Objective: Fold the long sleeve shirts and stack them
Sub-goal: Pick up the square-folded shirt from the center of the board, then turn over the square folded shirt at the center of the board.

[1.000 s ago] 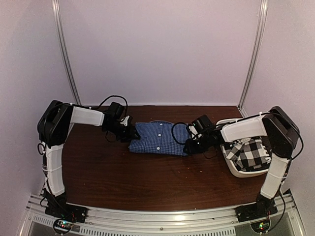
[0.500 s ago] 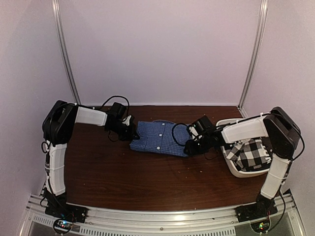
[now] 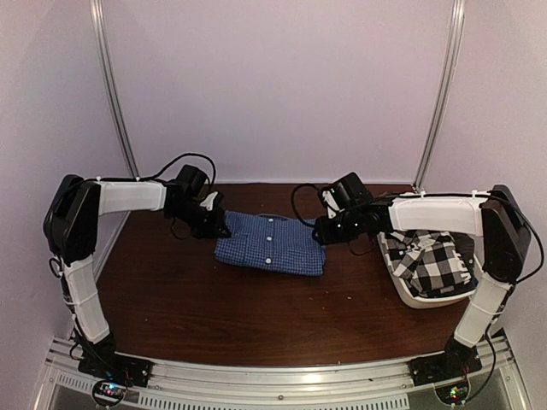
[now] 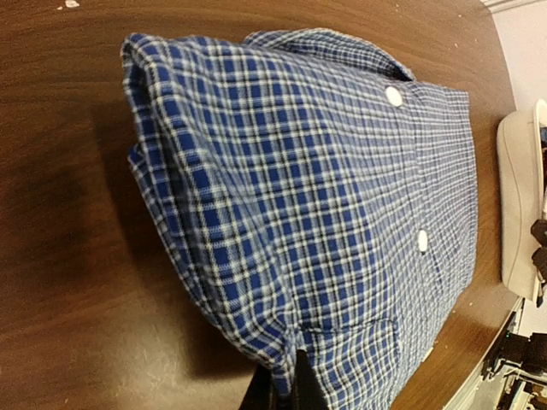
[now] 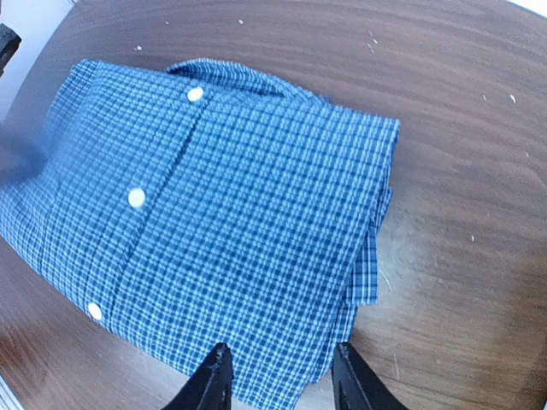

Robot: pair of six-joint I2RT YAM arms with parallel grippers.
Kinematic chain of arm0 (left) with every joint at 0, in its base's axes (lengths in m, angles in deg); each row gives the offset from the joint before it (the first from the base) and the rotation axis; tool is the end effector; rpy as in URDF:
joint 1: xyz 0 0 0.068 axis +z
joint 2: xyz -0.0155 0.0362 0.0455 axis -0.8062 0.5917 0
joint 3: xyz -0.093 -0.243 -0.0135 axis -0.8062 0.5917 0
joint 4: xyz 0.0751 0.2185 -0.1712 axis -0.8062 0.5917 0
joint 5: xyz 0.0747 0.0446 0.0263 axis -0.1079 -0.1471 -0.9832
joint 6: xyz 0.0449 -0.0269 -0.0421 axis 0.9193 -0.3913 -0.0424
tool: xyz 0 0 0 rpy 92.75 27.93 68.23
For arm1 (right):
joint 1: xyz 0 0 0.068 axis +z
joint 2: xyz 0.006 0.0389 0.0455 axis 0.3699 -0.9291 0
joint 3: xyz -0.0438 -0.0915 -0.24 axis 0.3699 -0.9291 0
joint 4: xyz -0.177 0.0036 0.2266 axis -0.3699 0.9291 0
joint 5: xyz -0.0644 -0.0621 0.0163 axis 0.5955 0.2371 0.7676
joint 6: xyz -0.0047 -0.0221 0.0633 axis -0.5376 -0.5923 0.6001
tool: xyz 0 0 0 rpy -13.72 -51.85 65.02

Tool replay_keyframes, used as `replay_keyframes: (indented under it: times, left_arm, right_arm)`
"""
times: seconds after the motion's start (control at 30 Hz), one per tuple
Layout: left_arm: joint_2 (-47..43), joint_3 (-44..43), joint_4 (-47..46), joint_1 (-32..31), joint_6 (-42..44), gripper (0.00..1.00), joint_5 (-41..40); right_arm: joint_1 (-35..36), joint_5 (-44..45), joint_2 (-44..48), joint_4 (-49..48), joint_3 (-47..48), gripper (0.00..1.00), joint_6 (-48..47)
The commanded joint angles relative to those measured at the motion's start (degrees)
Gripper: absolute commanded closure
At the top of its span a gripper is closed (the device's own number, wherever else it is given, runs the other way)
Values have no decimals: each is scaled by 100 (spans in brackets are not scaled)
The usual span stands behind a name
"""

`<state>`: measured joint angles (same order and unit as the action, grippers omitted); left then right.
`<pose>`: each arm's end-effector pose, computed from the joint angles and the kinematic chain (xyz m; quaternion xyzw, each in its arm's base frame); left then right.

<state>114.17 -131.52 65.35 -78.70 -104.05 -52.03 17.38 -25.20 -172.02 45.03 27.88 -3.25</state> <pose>0.3860 -0.2043 0.1456 0.0017 0.9423 -0.3059 0.1361 0.3146 0.2613 0.1772 -0.1396 0.9257 0.2143 0.2788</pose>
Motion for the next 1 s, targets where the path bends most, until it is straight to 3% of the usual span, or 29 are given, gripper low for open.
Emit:
replay_keyframes:
  times: [0.0,0.37,0.6,0.8,0.97]
  left_arm:
    - [-531,230,504,148,437,100,-62]
    - [-1576,172,1436,642,828,100,-439]
    - [-1826,-801,2024,766,1036,100,-633]
    - [-1491,-2190,2391,758,1133,100,-272]
    - [-1226,-2806,2362,484,943,100,34]
  right_arm:
    - [281,219,-641,185,918,59,-92]
    - [806,22,-2561,390,2846,76,95]
    - [1283,-434,-3568,-40,3955,85,580]
    - [1573,-1185,-4452,-1135,5180,86,1274]
    - [1584,-1819,-5358,-2311,6528,82,1934]
